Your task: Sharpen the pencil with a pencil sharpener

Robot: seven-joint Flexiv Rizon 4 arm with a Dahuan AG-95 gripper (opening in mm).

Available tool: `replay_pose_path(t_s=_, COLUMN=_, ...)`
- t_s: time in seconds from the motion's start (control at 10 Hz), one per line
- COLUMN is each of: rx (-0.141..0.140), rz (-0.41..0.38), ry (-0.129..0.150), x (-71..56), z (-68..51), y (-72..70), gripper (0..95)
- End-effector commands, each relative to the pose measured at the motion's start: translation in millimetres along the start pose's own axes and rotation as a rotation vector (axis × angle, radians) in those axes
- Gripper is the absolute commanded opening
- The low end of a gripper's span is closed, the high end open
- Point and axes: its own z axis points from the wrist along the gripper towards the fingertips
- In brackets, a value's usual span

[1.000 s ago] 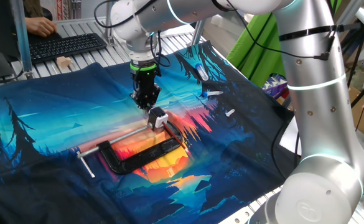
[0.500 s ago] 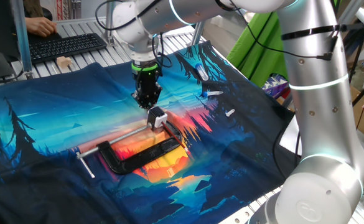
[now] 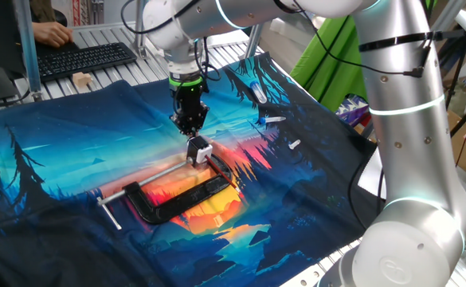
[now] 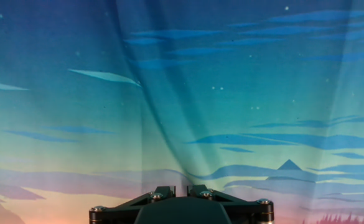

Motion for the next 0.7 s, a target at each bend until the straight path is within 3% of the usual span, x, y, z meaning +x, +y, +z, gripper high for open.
replay_pose_path(t_s=0.1, rx=-0.001, rz=-0.002, ry=0.006, x=-0.4, z=-3.2, y=-1.0, gripper=0.0)
replay_pose_path(t_s=0.7, rx=0.004, rz=0.014, ry=0.023, x=-1.3, z=-25.2, y=2.4, gripper=0.0)
